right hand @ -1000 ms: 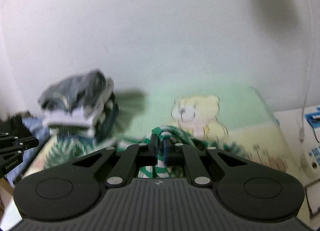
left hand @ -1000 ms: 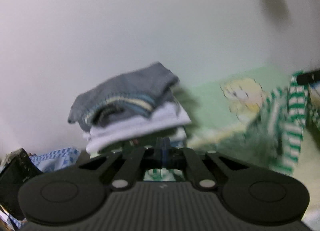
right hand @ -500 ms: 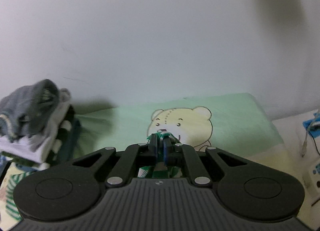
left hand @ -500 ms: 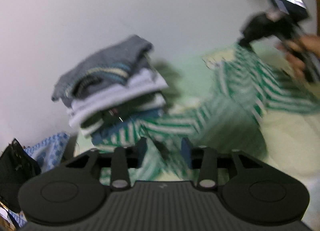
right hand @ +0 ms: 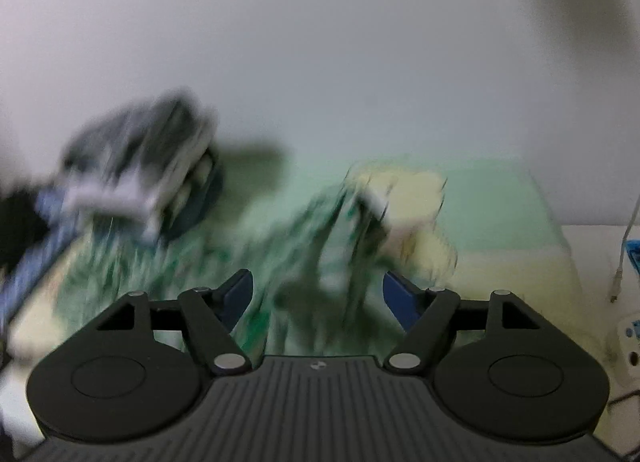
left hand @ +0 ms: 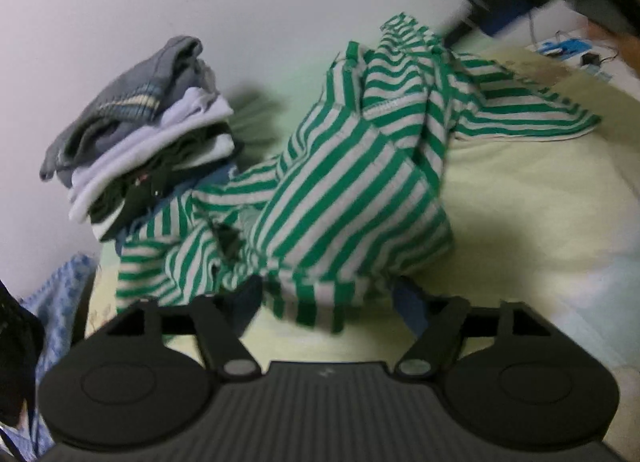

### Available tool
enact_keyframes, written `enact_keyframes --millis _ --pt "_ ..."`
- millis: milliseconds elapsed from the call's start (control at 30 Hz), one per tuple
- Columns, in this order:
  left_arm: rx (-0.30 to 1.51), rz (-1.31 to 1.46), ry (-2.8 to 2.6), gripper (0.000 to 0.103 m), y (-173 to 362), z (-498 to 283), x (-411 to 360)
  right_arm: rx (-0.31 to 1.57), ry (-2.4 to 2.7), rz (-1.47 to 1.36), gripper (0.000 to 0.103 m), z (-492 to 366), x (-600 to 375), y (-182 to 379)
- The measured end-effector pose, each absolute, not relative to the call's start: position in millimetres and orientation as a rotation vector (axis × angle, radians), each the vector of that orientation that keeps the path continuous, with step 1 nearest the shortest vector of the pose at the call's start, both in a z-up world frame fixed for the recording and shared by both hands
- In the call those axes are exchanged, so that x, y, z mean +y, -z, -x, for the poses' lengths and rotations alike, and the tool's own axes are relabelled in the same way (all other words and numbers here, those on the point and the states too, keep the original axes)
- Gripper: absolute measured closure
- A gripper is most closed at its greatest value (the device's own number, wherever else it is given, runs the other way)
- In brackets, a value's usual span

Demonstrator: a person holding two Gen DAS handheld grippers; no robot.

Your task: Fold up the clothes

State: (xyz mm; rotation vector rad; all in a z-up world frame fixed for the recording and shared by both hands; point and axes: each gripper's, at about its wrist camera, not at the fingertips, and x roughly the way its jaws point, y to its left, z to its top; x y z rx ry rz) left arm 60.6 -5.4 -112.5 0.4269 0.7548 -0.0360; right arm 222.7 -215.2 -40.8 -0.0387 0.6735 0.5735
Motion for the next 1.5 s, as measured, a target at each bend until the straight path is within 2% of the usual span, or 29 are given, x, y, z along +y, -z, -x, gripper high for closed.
enact_keyframes --millis 100,200,333,400,433,567,633,700,933,1100,1233,1333,1400,1433,1467,1500 --pt "0.78 -0.41 0.009 0.065 114 -81 -3 0.698 -0.589 0.062 0.029 -206 -205 52" --pt "0.758 -0.39 0.003 0.072 101 -85 -2 0.741 -0.634 -0.029 0.037 -205 -195 56" --pt "0.728 -0.344 -0.022 0.072 83 -90 9 0.81 -0.659 -0.06 0.041 -209 -167 67" --pt "0.72 -0.314 -0.041 0.072 74 -95 17 0.829 -0.645 -0.055 0.061 -216 -152 75" --pt "0.714 -0.307 -0.048 0.072 71 -97 19 0.844 -0.652 -0.078 0.089 -220 -150 76" --pt "0.676 -0.287 -0.076 0.072 53 -102 27 0.805 -0.689 -0.17 0.096 -222 -153 53" --pt "0.648 -0.268 -0.088 0.07 42 -105 32 0.764 -0.733 -0.194 0.096 -220 -159 28" --pt "0.611 -0.275 -0.106 0.064 32 -106 35 0.736 -0.764 -0.231 0.096 -223 -166 3" --pt "0.581 -0.321 -0.183 0.06 26 -105 49 0.649 -0.786 -0.36 0.097 -249 -178 -58" --pt "0.632 -0.251 -0.164 0.06 39 -89 61 0.584 -0.702 -0.417 0.097 -274 -174 -65" --pt "0.674 -0.256 -0.091 0.056 59 -78 43 0.594 -0.6 -0.384 0.095 -303 -157 -43" --pt "0.701 -0.264 -0.007 0.054 72 -73 19 0.669 -0.539 -0.251 0.088 -322 -139 -14" --pt "0.714 -0.263 0.053 0.051 80 -71 3 0.698 -0.502 -0.233 0.072 -322 -147 -4" --pt "0.722 -0.258 0.084 0.05 84 -71 -5 0.703 -0.49 -0.245 0.055 -320 -155 -1" --pt "0.732 -0.251 0.113 0.047 88 -73 -13 0.691 -0.474 -0.267 0.043 -315 -166 -1" --pt "0.739 -0.25 0.135 0.046 92 -75 -21 0.679 -0.459 -0.288 0.039 -309 -177 -1"
